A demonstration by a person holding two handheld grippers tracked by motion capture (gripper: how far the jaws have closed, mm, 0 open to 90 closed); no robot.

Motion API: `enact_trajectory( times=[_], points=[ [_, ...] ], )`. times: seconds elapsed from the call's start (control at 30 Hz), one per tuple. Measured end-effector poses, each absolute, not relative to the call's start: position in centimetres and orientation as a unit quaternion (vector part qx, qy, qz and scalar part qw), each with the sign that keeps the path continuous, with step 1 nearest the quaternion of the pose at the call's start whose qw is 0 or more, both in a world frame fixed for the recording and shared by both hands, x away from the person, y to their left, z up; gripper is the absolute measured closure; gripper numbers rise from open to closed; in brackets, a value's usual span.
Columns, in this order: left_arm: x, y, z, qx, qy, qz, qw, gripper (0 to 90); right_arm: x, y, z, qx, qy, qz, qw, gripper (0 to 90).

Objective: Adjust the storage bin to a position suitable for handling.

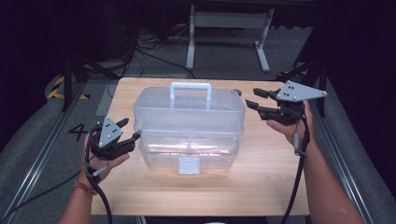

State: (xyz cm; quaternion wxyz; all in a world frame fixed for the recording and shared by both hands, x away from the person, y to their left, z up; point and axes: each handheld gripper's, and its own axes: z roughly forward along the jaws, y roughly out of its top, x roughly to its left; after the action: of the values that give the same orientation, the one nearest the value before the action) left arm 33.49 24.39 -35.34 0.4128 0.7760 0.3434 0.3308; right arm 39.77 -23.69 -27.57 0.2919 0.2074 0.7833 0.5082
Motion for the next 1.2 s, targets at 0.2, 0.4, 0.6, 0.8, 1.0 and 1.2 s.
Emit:
enact_trajectory(
  times=[0.2,0.4,0.6,0.8,1.0,1.2],
  points=[
    [33.6,24.2,-34.9,0.779,0.335,0.327,0.416,53.9,38.5,-25.1,-30.4,0.209,0.792,0.495,0.290,49.6],
    [33.6,24.0,-34.5,0.782,0.326,0.324,0.421,60.2,37.6,-25.6,-33.0,0.211,0.796,0.494,0.278,49.5],
    [33.8,24.1,-34.3,0.780,0.327,0.322,0.425,60.5,37.1,-24.9,-34.5,0.195,0.806,0.489,0.272,48.7],
    [34.1,24.1,-33.9,0.782,0.324,0.323,0.424,60.9,37.1,-23.7,-35.2,0.183,0.808,0.490,0.270,47.6],
    [34.2,24.1,-33.8,0.781,0.324,0.323,0.425,61.1,37.2,-22.7,-35.2,0.186,0.789,0.508,0.291,50.9],
    [34.2,24.1,-33.8,0.780,0.324,0.322,0.427,61.1,37.3,-22.5,-35.2,0.190,0.779,0.515,0.301,54.5]
  ],
)
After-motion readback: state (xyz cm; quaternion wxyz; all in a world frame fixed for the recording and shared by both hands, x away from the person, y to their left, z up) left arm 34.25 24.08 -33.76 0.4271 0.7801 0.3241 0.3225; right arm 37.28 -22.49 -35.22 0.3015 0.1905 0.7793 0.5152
